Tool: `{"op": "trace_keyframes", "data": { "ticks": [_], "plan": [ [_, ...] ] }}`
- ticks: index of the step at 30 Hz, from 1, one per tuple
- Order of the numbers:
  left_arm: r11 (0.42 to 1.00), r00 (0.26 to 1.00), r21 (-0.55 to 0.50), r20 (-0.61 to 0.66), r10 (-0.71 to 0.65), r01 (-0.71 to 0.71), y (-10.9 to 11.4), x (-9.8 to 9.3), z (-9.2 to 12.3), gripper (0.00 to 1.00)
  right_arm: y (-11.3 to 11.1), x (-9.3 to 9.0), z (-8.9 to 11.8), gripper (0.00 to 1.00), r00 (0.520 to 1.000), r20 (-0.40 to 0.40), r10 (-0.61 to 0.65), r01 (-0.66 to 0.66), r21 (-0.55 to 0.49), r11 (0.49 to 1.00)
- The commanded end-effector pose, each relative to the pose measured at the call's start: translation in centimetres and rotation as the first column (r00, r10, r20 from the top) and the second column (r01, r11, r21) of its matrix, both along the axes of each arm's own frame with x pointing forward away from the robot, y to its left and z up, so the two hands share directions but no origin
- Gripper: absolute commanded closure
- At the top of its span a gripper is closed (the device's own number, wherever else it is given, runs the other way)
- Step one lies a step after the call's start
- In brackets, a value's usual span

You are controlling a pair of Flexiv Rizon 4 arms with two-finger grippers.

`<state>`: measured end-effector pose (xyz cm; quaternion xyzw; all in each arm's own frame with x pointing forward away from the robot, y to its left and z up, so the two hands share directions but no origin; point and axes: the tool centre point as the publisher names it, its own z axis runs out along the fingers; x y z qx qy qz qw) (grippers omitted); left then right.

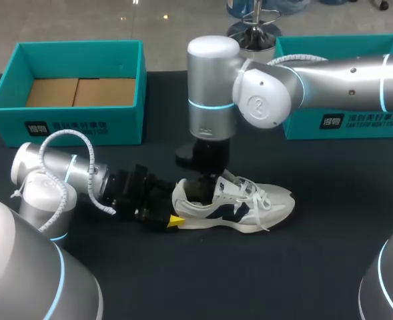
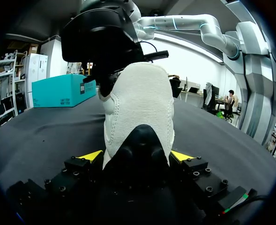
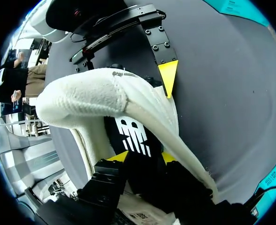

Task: Take the shoe out of the shoebox, open the shoe tongue, remove and reinsert the insole, then place the shoe into the shoebox

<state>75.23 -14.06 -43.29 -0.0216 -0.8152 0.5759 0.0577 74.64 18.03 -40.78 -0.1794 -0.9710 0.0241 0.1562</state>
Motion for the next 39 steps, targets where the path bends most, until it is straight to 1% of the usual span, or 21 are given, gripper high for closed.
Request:
{"op": "trace_keyframes", "data": {
  "ticks": [1, 3, 4, 6, 11, 14, 18, 29, 39],
  "plan": [
    [1.0, 1.0, 0.001, 0.001, 0.001, -0.001, -0.3, 0.0, -0.3, 1.0, 0.9, -1.9, -5.9, 0.75, 1.0, -0.016, 0.007, -0.007, -0.012, 1.0],
    [1.0, 1.0, 0.001, 0.001, 0.001, -0.001, -0.3, 0.0, -0.3, 1.0, 0.8, -2.0, -5.9, 0.84, 1.0, -0.019, 0.009, -0.009, -0.014, 1.0],
    [1.0, 1.0, 0.001, 0.001, 0.001, -0.001, -0.3, 0.0, -0.3, 1.0, 0.7, -2.1, -5.8, 0.86, 1.0, -0.02, 0.009, -0.01, -0.014, 1.0],
    [1.0, 1.0, 0.001, 0.001, 0.001, -0.001, -0.3, 0.0, -0.3, 1.0, 0.7, -2.1, -5.8, 1.0, 1.0, -0.021, 0.01, -0.011, -0.015, 1.0],
    [1.0, 1.0, 0.001, 0.001, 0.001, -0.001, -0.3, 0.0, -0.3, 1.0, 0.6, -2.0, -5.6, 1.0, 1.0, -0.018, 0.013, -0.013, -0.013, 1.0],
    [1.0, 1.0, 0.001, 0.001, 0.001, -0.001, -0.3, 0.0, -0.3, 1.0, 0.5, -1.8, -5.1, 1.0, 1.0, -0.014, 0.012, -0.012, -0.011, 1.0],
    [1.0, 1.0, 0.001, 0.001, 0.001, -0.001, -0.3, 0.0, -0.3, 1.0, 0.4, -1.6, -4.0, 1.0, 1.0, -0.002, 0.015, -0.015, -0.012, 1.0],
    [1.0, 1.0, 0.001, 0.001, 0.001, -0.001, -0.3, 0.0, -0.3, 1.0, 0.4, -1.2, 0.0, 1.0, 1.0, -0.002, 0.024, -0.024, 0.002, 1.0],
    [1.0, 1.0, 0.001, 0.001, 0.001, -0.001, -0.3, 0.0, -0.3, 1.0, 0.6, -0.9, 2.3, 1.0, 0.999, 0.018, 0.031, -0.031, 0.014, 0.999]
  ]
}}
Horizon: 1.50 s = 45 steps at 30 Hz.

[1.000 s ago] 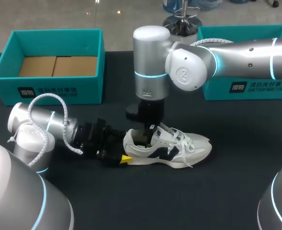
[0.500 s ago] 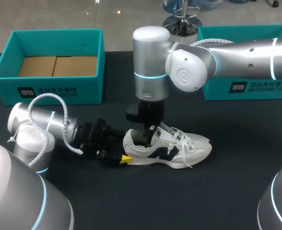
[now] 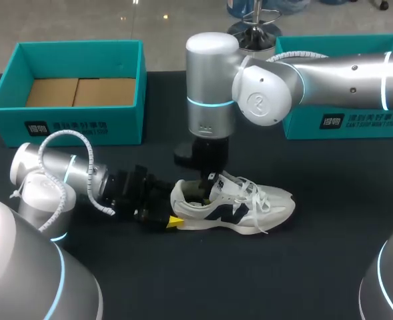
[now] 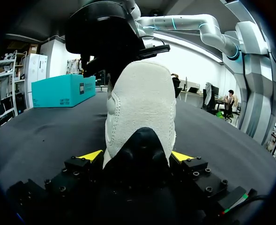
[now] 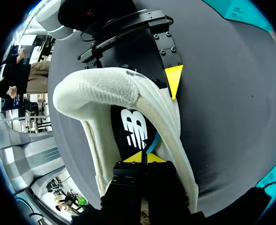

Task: Take the shoe out of the shoebox, open the shoe tongue, remove and reinsert the insole, then place the shoe into the shoebox

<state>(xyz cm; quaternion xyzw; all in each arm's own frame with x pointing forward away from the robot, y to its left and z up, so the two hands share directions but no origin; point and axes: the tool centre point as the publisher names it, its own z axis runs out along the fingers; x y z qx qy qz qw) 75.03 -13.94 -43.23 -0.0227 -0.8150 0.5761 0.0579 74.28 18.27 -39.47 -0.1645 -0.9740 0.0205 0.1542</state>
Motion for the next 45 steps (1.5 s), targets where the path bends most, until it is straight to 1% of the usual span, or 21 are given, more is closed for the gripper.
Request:
{"op": "trace_keyframes", "data": {
  "ticks": [1, 7, 13, 17, 24, 27, 32, 38, 45],
  "plan": [
    [1.0, 1.0, 0.001, 0.0, 0.004, -0.004, -0.4, 0.2, -0.4, 1.0, 0.4, -0.5, 1.2, 1.0, 1.0, 0.014, 0.002, -0.002, 0.001, 1.0],
    [1.0, 1.0, 0.001, 0.0, 0.004, -0.004, -0.4, 0.2, -0.4, 1.0, 0.2, -0.5, 2.2, 1.0, 0.999, 0.048, -0.004, 0.004, -0.001, 1.0],
    [1.0, 1.0, 0.001, 0.0, 0.004, -0.004, -0.4, 0.2, -0.4, 1.0, -0.3, -0.6, 2.8, 1.0, 0.996, 0.085, -0.036, 0.036, 0.002, 0.999],
    [1.0, 1.0, 0.001, 0.0, 0.004, -0.004, -0.4, 0.2, -0.4, 1.0, -0.4, -0.6, 3.0, 1.0, 0.995, 0.092, -0.043, 0.043, 0.003, 0.999],
    [1.0, 1.0, 0.001, 0.0, 0.004, -0.004, -0.4, 0.2, -0.4, 1.0, -1.2, -0.4, 3.6, 1.0, 0.984, 0.137, -0.11, 0.109, 0.012, 0.994],
    [1.0, 1.0, 0.001, 0.0, 0.004, -0.004, -0.4, 0.2, -0.4, 1.0, -1.5, -0.1, 4.0, 1.0, 0.98, 0.149, -0.131, 0.13, 0.01, 0.991],
    [1.0, 1.0, 0.001, 0.0, 0.004, -0.004, -0.4, 0.2, -0.4, 1.0, -2.1, 0.5, 4.5, 1.0, 0.965, 0.181, -0.19, 0.187, 0.035, 0.982],
    [1.0, 1.0, 0.001, 0.0, 0.004, -0.004, -0.4, 0.2, -0.4, 1.0, -2.0, 1.2, 4.8, 1.0, 0.951, 0.212, -0.223, 0.213, 0.07, 0.975],
    [1.0, 1.0, 0.001, 0.0, 0.004, -0.004, -0.4, 0.2, -0.4, 1.0, -2.8, 1.5, 5.1, 1.0, 0.935, 0.232, -0.268, 0.244, 0.127, 0.961]
  ]
}}
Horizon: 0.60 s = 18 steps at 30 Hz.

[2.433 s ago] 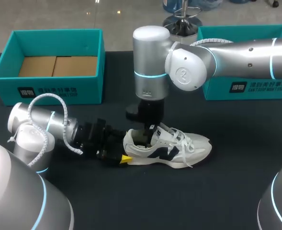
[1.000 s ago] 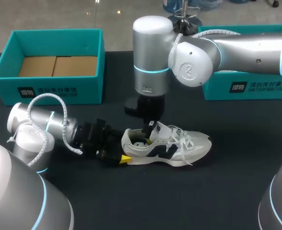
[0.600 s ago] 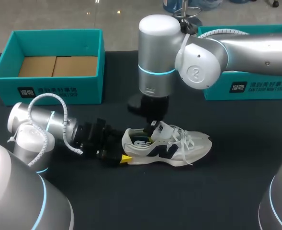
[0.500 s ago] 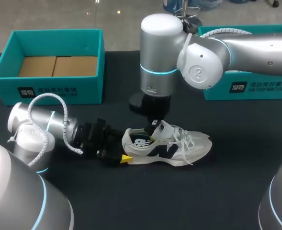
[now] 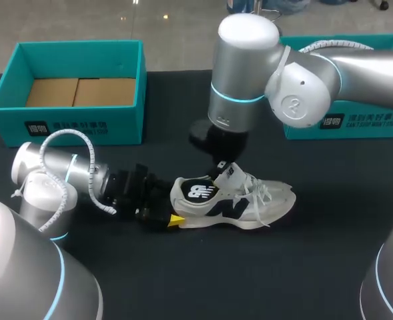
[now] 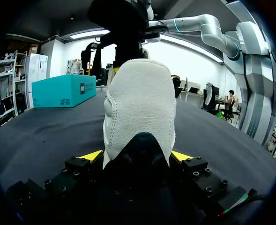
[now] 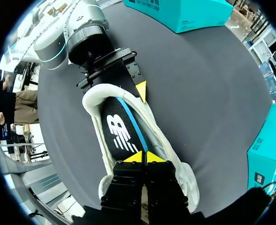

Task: Take the shoe out of the shoebox, open the shoe tongue, remove and reinsert the insole, then place the shoe into the shoebox

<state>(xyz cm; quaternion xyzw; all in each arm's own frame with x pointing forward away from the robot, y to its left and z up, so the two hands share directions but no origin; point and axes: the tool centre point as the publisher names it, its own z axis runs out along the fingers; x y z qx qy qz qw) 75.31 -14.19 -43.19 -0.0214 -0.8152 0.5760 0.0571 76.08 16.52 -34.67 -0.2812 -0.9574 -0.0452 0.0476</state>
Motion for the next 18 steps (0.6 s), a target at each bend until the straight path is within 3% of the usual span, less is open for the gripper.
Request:
{"op": "trace_keyframes", "data": {
  "ticks": [1, 10, 18],
  "plan": [
    [1.0, 1.0, 0.001, 0.001, 0.0, 0.0, -0.2, -0.1, -0.4, 1.0, -1.1, -0.3, 0.4, 1.0, 1.0, 0.025, -0.01, 0.009, 0.039, 0.999],
    [1.0, 1.0, 0.001, 0.001, 0.0, 0.0, -0.2, -0.1, -0.4, 1.0, -1.8, -0.7, 0.4, 1.0, 0.999, 0.041, -0.032, 0.03, 0.063, 0.998],
    [1.0, 1.0, 0.001, 0.001, 0.0, 0.0, -0.2, -0.1, -0.4, 1.0, -0.1, 0.2, 0.1, 1.0, 0.999, 0.042, 0.001, -0.004, 0.071, 0.997]
  ]
}}
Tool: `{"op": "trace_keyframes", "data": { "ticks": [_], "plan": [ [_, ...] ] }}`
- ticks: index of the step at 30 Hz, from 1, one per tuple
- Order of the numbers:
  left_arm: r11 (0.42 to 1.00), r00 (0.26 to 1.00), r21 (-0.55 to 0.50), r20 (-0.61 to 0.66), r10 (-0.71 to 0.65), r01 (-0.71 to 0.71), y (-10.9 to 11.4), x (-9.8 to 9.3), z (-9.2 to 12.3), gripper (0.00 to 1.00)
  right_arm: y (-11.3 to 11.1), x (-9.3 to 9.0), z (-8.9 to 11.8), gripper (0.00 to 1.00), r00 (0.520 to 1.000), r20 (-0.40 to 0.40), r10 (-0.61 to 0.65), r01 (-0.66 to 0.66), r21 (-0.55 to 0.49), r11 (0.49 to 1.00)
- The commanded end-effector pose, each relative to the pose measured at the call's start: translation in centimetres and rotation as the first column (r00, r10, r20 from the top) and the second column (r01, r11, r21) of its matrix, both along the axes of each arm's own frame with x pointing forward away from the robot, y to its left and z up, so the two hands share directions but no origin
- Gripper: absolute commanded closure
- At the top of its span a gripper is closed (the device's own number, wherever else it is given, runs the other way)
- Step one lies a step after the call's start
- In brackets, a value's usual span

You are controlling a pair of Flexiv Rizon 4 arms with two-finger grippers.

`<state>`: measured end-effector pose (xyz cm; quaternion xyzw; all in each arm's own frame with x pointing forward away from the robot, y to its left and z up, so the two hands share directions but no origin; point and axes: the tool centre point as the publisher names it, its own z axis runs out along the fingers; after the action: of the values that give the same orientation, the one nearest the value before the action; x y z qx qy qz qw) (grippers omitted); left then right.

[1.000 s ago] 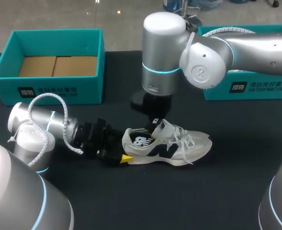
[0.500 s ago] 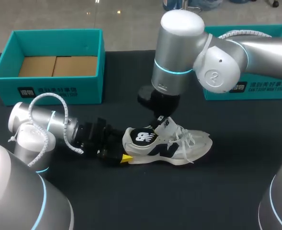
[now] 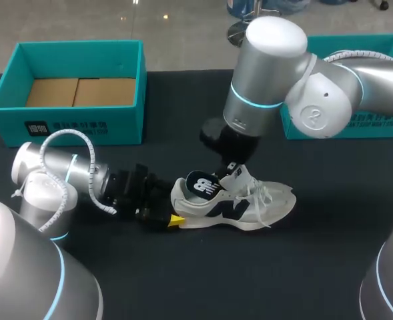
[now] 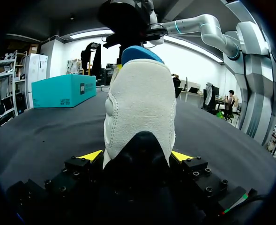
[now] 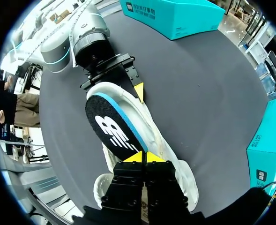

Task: Take the shoe out of the shoebox, open the shoe tongue, remove and reinsert the insole, then place the shoe into the shoebox

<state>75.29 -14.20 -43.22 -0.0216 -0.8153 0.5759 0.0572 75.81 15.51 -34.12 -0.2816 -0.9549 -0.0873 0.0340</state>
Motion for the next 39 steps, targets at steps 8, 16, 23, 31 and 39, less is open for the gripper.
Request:
{"op": "trace_keyframes", "data": {
  "ticks": [8, 16, 23, 31, 39],
  "plan": [
    [1.0, 1.0, 0.001, 0.0, 0.001, -0.001, -0.2, 0.0, -0.4, 1.0, 2.0, 1.0, -1.3, 1.0, 0.999, -0.026, 0.046, -0.046, 0.019, 0.999],
    [1.0, 1.0, 0.001, 0.0, 0.001, -0.001, -0.2, 0.0, -0.4, 1.0, 2.1, 1.0, -0.9, 0.62, 0.997, -0.029, 0.065, -0.065, 0.019, 0.998],
    [1.0, 1.0, 0.001, 0.0, 0.001, -0.001, -0.2, 0.0, -0.4, 1.0, 2.1, 1.1, -0.2, 0.39, 0.991, -0.043, 0.123, -0.121, 0.044, 0.992],
    [1.0, 1.0, 0.001, 0.0, 0.001, -0.001, -0.2, 0.0, -0.4, 1.0, 2.0, 2.4, 0.9, 0.0, 0.963, -0.102, 0.249, -0.237, 0.116, 0.965],
    [1.0, 1.0, 0.001, 0.0, 0.001, -0.001, -0.2, 0.0, -0.4, 1.0, 2.3, 2.7, 1.4, 0.0, 0.942, -0.155, 0.299, -0.278, 0.144, 0.95]
  ]
}}
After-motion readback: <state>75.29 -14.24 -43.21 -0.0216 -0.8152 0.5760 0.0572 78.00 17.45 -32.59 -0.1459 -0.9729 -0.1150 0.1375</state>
